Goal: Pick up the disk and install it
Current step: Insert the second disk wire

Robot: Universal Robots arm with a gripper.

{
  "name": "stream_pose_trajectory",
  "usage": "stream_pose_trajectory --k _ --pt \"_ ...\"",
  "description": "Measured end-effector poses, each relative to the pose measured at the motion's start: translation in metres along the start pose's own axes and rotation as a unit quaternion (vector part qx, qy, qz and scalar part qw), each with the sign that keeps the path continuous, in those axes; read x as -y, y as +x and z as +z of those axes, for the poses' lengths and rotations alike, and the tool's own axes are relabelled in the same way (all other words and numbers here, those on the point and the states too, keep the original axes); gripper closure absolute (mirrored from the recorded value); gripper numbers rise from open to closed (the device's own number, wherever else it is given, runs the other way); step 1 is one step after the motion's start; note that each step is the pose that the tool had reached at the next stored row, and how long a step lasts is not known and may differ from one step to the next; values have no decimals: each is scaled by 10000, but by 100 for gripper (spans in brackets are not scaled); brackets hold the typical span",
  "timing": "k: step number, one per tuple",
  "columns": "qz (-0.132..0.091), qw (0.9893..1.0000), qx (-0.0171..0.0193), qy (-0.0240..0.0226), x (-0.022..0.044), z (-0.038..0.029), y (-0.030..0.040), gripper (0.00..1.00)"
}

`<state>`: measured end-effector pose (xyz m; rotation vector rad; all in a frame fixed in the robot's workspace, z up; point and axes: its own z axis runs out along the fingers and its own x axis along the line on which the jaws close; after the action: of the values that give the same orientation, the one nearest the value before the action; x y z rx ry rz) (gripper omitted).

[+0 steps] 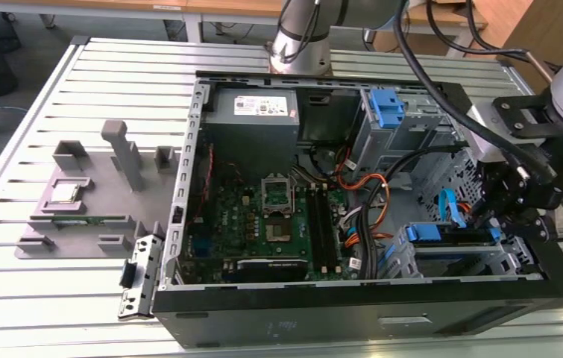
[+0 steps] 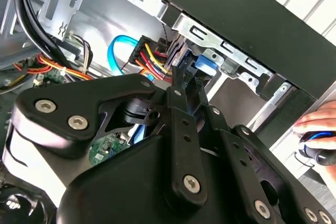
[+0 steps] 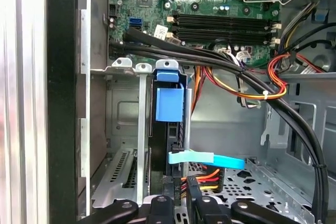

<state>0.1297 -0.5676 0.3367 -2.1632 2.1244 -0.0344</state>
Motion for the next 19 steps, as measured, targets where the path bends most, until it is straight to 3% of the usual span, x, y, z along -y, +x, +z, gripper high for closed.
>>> stream_pose_trajectory --k 3,12,19 --pt "-4 10000 1 64 -22 14 1 78" --pt "-9 9999 -2 137 -85 29 0 78" --pt "-10 9999 -2 146 -96 47 2 78"
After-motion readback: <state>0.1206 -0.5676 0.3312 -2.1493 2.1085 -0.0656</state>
